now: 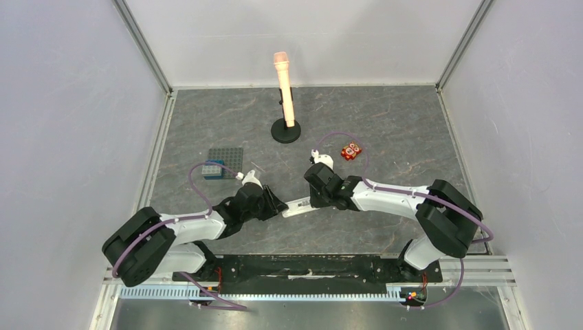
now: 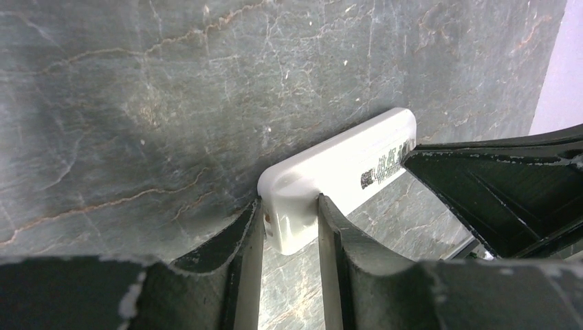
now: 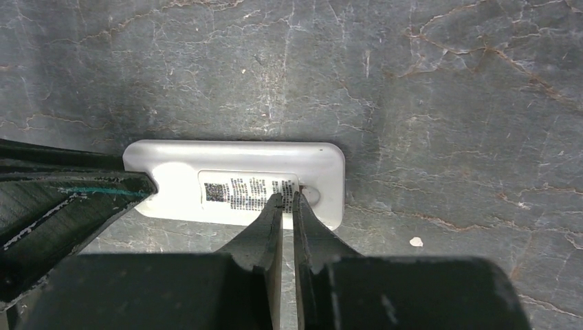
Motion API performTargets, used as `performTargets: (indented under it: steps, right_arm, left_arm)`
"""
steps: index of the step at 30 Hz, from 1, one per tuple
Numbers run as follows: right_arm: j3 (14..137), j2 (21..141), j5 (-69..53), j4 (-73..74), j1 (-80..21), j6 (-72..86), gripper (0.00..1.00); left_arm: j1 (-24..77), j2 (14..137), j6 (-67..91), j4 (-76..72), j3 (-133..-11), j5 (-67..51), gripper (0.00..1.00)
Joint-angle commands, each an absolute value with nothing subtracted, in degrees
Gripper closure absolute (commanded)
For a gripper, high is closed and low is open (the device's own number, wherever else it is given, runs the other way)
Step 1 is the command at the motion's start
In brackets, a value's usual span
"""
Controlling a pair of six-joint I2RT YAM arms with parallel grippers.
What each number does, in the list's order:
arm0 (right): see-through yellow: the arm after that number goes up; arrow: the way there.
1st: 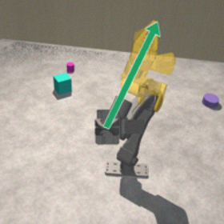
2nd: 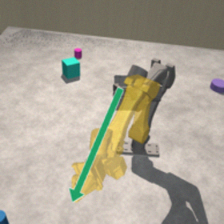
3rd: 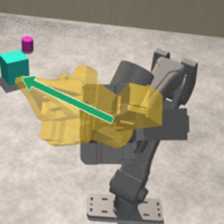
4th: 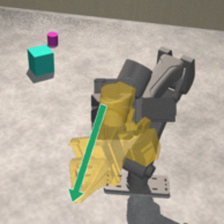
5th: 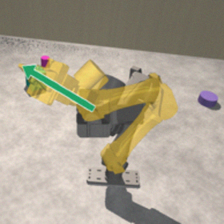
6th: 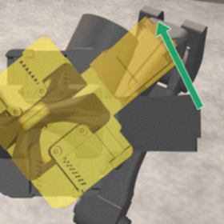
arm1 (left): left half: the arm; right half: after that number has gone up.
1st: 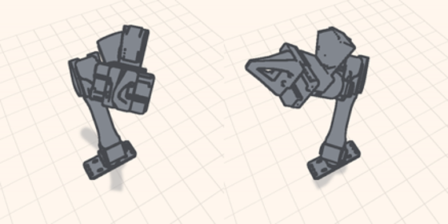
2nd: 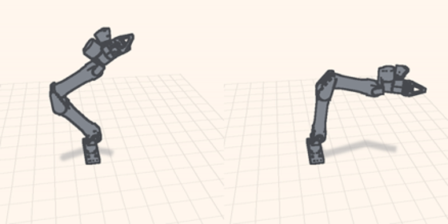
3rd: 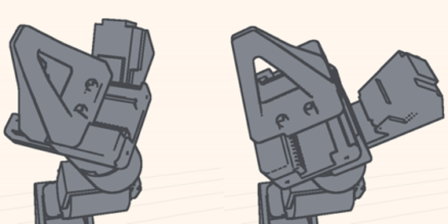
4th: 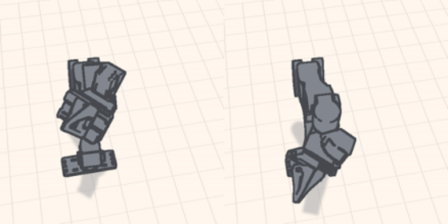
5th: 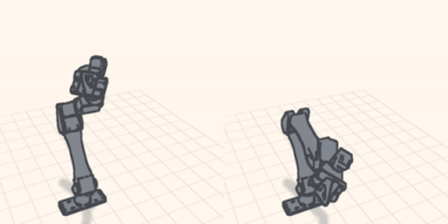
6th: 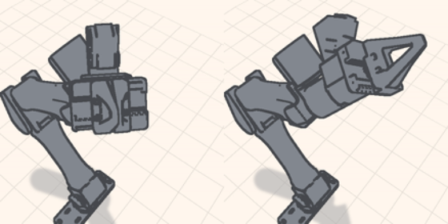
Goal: Load the batteries into the remote control
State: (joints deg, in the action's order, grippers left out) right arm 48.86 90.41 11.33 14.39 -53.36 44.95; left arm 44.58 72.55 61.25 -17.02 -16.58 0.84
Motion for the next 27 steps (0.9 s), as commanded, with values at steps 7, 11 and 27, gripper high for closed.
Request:
performTargets:
  steps: [7, 11, 27]
  right_arm:
    - [44.90, 97.34, -9.91, 6.16, -57.16, 52.79, 0.96]
    - [45.55, 98.10, -11.02, 4.75, -57.91, 53.82, 0.96]
    - [47.81, 105.63, -1.19, 12.41, -64.10, 51.76, 1.00]
  left_arm:
    - [46.62, 80.79, 63.62, -34.34, -19.31, -9.12, 0.89]
    - [46.76, 80.55, 63.78, -34.65, -18.99, -8.93, 0.95]
    - [47.30, 81.26, 67.48, -39.65, -16.34, -11.75, 0.98]
